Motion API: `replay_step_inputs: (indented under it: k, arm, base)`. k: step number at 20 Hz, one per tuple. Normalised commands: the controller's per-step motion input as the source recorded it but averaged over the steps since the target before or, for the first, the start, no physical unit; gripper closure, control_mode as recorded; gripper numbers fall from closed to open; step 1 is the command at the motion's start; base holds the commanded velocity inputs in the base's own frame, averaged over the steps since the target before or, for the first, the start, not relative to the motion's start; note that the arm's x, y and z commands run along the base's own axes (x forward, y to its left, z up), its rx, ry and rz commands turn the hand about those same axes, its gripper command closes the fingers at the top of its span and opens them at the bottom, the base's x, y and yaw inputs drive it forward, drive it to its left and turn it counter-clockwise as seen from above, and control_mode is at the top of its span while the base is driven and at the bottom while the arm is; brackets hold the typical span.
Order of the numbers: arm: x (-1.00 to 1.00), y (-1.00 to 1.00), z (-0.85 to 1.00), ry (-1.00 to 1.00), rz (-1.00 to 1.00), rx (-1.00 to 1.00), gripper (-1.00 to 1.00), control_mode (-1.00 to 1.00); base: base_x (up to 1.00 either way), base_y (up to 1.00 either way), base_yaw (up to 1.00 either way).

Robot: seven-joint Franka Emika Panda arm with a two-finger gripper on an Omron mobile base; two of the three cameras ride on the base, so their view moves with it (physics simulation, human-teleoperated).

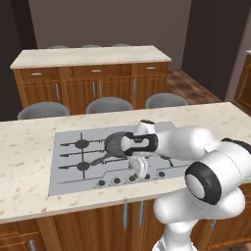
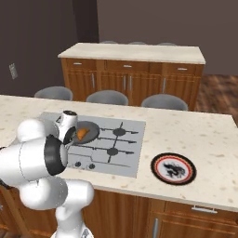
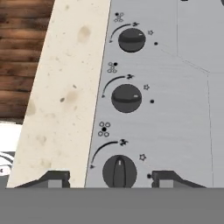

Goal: Pick the croissant and place it on the pan. Then turn on the stove to warm the croissant.

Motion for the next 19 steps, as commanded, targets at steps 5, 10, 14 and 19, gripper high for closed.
replay_step_inputs:
  k: [5,10,14,19]
  arm:
    - [-0.35,-0.24,1.0,-0.04,0.0,0.01,-1.0,-1.0]
    - [-0.77,-0.25,0.88,-0.01,-0.04,0.0,-1.0,-1.0]
    - [-0.8,-0.19,0.6,-0.03,-0.06,0.0,-1.0,-1.0]
    - [-0.88,-0.38,0.59,-0.18,-0.04,0.0,-1.0,-1.0]
  base:
    - [0.0,0.0,0.0]
    - [0.0,0.0,0.0]
    - [0.0,0.0,0.0]
    - [0.0,0.0,0.0]
